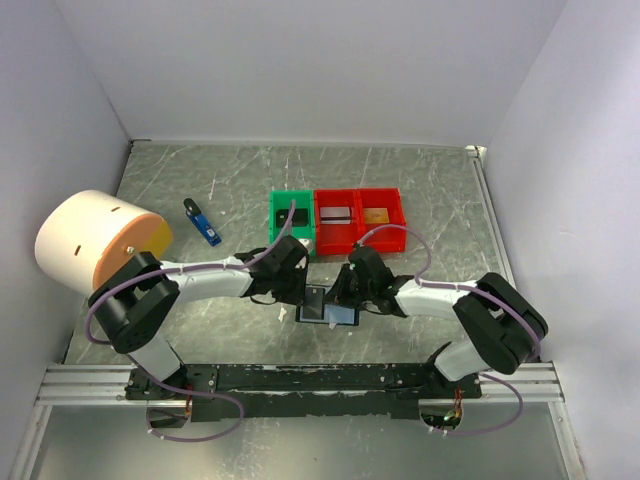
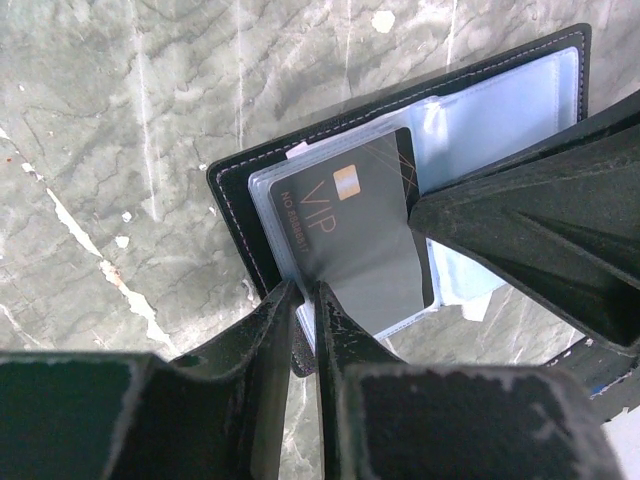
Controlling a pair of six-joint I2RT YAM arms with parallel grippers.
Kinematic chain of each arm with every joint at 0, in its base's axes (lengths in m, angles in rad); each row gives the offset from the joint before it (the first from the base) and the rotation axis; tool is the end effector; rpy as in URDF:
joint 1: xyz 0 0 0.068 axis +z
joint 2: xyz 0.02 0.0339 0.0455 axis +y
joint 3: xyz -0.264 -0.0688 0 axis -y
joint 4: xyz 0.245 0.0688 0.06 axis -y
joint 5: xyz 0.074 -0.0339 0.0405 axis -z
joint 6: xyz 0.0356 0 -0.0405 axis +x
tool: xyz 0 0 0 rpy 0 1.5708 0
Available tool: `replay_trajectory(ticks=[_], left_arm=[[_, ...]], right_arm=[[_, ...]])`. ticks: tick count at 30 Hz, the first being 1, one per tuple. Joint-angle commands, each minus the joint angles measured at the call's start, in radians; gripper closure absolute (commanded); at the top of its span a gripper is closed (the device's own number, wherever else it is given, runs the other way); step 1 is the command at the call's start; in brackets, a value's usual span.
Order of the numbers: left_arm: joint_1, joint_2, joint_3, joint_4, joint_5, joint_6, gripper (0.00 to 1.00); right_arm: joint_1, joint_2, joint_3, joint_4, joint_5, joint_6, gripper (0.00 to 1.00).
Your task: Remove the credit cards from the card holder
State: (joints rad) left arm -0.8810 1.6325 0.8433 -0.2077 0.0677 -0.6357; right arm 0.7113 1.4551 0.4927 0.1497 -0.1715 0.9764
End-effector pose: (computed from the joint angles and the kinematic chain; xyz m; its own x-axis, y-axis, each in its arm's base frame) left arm 0.1960 -0.2414 0.1534 -0.9009 0.1611 -0.4031 0.3208 0.8727 -0.3681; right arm 0.1883 0.1703 0.1298 -0.9146 0.2895 -0.2824 0.0457 0.7678 0.6390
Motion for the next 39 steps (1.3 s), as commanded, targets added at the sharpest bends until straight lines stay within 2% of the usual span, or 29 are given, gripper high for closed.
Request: replay_trajectory(ticks=[1, 8, 23, 27, 34, 39], left_arm=[[-0.014, 0.036, 0.032, -0.088, -0.070, 0.023, 0.75], [-0.016, 0.041, 0.041, -0.101, -0.077, 0.025, 0.76], [-0.017, 0.033, 0.043, -0.109, -0.083, 0.020, 0.76], [-0.019, 0.028, 0.041, -0.112, -0.089, 0.018, 0.76], [-0.018, 0.023, 0.038, -0.112, -0.087, 0.018, 0.76], [-0.022, 0.014, 0.027, -0.102, -0.080, 0.011, 0.76]], right_arm=[[-0.015, -0.017, -0.023, 0.016, -0.039, -0.002, 1.00], [-0.039, -0.027, -0.035, 0.037, -0.086, -0.017, 1.00], [-0.074, -0.061, -0.048, -0.012, -0.078, -0.035, 1.00], [-0.075, -0.057, -0.057, 0.025, -0.107, -0.031, 1.00], [-0.074, -0.001, -0.054, 0.079, -0.154, -0.026, 0.87], [-0.074, 0.032, -0.048, 0.088, -0.155, -0.030, 0.84]])
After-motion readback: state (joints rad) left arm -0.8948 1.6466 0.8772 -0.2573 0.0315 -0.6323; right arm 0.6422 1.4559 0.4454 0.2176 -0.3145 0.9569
